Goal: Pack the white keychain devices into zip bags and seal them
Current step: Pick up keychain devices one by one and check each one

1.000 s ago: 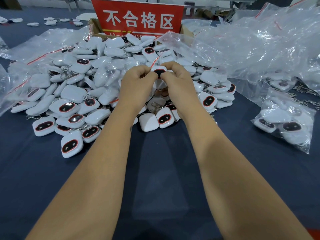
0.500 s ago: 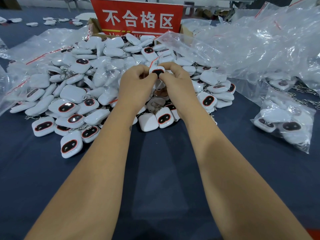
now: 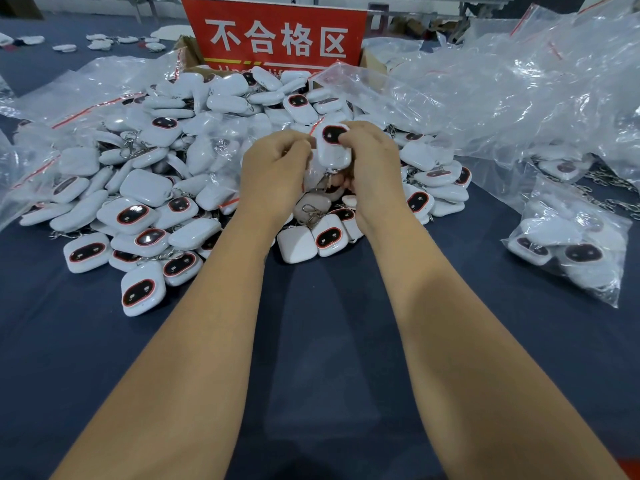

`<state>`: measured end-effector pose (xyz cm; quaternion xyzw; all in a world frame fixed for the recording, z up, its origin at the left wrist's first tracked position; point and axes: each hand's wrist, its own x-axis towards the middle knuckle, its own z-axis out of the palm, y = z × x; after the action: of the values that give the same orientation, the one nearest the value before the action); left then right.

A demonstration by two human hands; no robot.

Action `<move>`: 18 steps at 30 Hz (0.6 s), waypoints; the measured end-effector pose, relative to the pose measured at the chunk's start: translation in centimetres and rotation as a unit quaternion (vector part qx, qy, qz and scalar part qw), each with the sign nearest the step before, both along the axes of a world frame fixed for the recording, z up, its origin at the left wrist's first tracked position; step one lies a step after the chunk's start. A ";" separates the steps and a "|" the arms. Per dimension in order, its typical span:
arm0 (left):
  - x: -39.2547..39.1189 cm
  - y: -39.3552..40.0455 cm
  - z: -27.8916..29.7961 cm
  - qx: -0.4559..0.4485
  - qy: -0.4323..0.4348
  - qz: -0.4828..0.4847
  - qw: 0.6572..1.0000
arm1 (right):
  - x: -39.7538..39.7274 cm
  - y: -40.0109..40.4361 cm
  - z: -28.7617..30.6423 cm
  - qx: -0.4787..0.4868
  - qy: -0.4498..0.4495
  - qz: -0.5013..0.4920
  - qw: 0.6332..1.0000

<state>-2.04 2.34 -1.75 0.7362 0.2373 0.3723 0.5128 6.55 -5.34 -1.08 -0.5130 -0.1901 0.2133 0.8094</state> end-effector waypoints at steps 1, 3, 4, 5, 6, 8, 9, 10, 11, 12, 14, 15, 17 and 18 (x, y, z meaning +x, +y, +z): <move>0.2 0.3 -0.3 0.004 0.006 0.008 1.000 | 0.1 0.0 0.1 0.001 0.000 -0.007 1.000; 0.3 0.2 -0.3 0.032 0.016 0.010 0.999 | 0.1 -0.5 0.3 0.027 0.011 -0.007 1.000; 0.4 0.4 -0.5 0.041 0.017 0.011 0.999 | -0.1 -0.7 0.5 0.049 0.019 -0.003 0.999; 0.3 0.4 -0.6 0.045 0.019 0.010 0.999 | -0.3 -0.9 0.6 0.068 0.025 0.009 0.997; 0.3 0.4 -0.6 0.050 0.020 0.014 0.998 | -0.4 -1.0 0.7 0.083 0.026 0.018 0.996; 0.4 0.4 -0.6 0.050 0.022 0.024 0.998 | -0.5 -1.0 0.6 0.082 0.013 0.028 0.996; 0.4 0.5 -0.5 0.049 0.028 0.030 0.998 | -0.6 -1.0 0.6 0.060 -0.008 0.023 0.998; 0.4 0.5 -0.4 0.047 0.033 0.036 0.998 | -0.7 -0.9 0.6 0.029 -0.032 0.014 0.999; 0.4 0.6 -0.3 0.047 0.036 0.041 0.997 | -0.7 -0.8 0.6 -0.004 -0.057 0.004 0.998; 0.4 0.6 -0.2 0.044 0.034 0.046 0.997 | -0.8 -0.8 0.6 -0.038 -0.081 -0.007 0.996; 0.3 0.6 -0.1 0.034 0.015 0.063 0.997 | -0.9 -0.6 0.2 -0.091 -0.125 -0.019 0.988; 0.2 0.6 -0.1 0.024 0.004 0.071 0.997 | -0.8 -0.5 0.0 -0.114 -0.150 -0.024 0.982; 0.3 0.6 0.0 0.010 -0.021 0.075 0.997 | -0.9 -0.4 -0.3 -0.153 -0.201 -0.038 0.967; 0.3 0.6 0.1 0.011 -0.035 0.079 0.996 | -1.0 -0.4 -0.4 -0.163 -0.219 -0.043 0.961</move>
<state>-1.76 2.93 -1.63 0.7070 0.2727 0.4401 0.4818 5.55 -5.72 -1.50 -0.6798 -0.3033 0.0889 0.6618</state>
